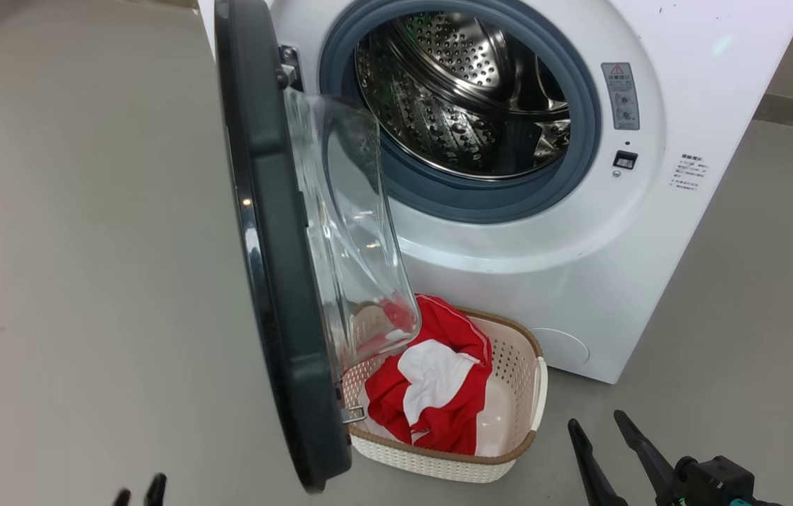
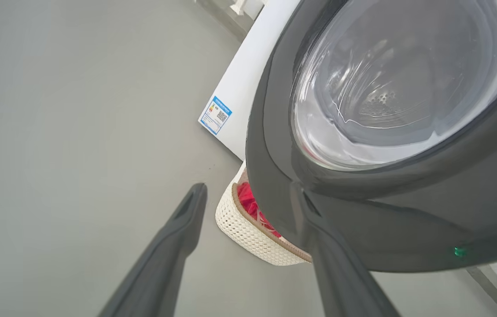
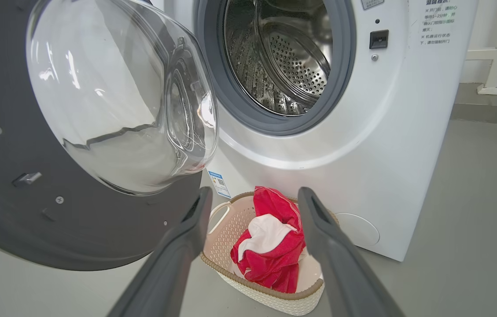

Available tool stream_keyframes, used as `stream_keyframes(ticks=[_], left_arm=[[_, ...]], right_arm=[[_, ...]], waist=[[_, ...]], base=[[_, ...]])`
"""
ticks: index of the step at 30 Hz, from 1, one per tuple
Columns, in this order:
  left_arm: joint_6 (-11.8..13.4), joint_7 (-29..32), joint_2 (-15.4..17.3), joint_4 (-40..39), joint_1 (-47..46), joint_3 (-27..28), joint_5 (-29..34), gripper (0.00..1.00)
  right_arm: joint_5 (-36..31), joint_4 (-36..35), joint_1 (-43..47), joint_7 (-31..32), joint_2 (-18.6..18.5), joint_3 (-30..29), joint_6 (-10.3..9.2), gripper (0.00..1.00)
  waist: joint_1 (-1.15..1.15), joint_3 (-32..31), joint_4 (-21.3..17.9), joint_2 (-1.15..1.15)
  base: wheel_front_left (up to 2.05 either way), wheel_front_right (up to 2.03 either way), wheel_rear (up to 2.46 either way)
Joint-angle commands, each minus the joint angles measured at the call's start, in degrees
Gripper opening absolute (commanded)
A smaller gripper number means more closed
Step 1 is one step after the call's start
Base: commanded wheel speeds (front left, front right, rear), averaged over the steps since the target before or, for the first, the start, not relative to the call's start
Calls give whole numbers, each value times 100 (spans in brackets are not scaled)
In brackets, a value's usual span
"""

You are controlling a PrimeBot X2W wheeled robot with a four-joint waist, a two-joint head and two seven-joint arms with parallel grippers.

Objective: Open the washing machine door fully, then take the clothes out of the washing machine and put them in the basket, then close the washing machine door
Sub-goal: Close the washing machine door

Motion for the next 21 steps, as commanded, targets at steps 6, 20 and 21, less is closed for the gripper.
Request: stream_keyframes(ticks=[6, 20, 21], left_arm=[[-34, -76, -446, -505, -48, 1241, 2254, 100], [-34, -77, -1600, -1522, 646, 2460, 5496, 100], [-34, -77, -1647, -1508, 672, 2462, 5528, 100]], right_arm=[[48, -138, -235, -37, -49, 66, 37, 100], [31, -173, -280, -37, -49, 16, 37, 100], [29, -172, -269, -37, -49, 12, 37, 100]], waist=[[0, 74, 24, 0], [0, 43, 30, 0], [0, 45, 30, 0]], base=[[0, 0, 0], [0, 0, 0], [0, 0, 0]])
